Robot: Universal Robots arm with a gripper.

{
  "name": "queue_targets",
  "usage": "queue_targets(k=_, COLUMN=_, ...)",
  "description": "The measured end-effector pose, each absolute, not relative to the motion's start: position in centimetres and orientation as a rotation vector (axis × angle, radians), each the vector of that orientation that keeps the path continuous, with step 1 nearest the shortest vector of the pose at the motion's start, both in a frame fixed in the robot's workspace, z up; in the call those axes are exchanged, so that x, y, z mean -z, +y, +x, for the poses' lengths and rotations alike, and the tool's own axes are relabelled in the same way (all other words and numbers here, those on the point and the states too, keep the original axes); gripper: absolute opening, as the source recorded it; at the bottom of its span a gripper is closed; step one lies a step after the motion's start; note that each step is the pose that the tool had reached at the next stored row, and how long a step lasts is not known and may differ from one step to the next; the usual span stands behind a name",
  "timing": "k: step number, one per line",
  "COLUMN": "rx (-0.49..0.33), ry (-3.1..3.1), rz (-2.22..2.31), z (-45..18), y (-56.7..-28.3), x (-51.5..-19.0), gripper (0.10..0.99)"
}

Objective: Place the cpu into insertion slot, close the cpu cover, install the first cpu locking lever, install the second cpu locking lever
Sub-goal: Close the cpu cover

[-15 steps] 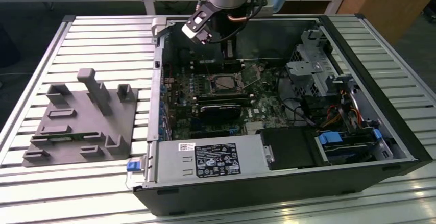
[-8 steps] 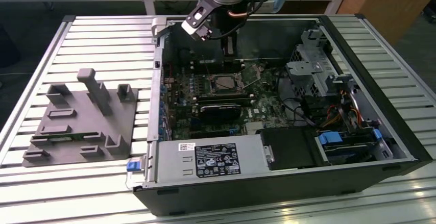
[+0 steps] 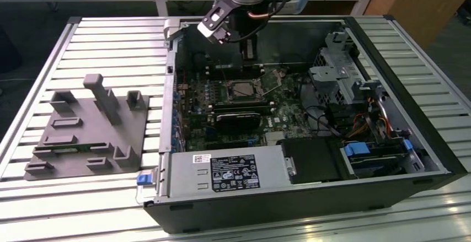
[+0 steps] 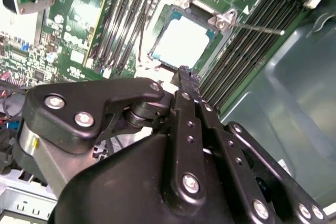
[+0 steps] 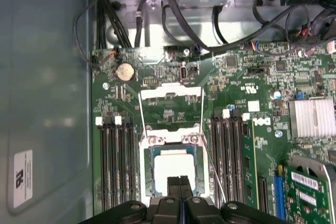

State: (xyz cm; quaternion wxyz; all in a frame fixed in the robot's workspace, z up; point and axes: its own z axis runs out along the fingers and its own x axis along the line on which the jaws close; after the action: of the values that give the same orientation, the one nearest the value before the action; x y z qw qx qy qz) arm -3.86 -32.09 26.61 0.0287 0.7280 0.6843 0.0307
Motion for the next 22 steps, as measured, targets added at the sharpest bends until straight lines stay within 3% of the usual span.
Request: queue_targets(k=22, rx=-0.095, ry=2.111, rz=2.246, z=1.0, y=-31.9, x=-26.6, gripper=0.106)
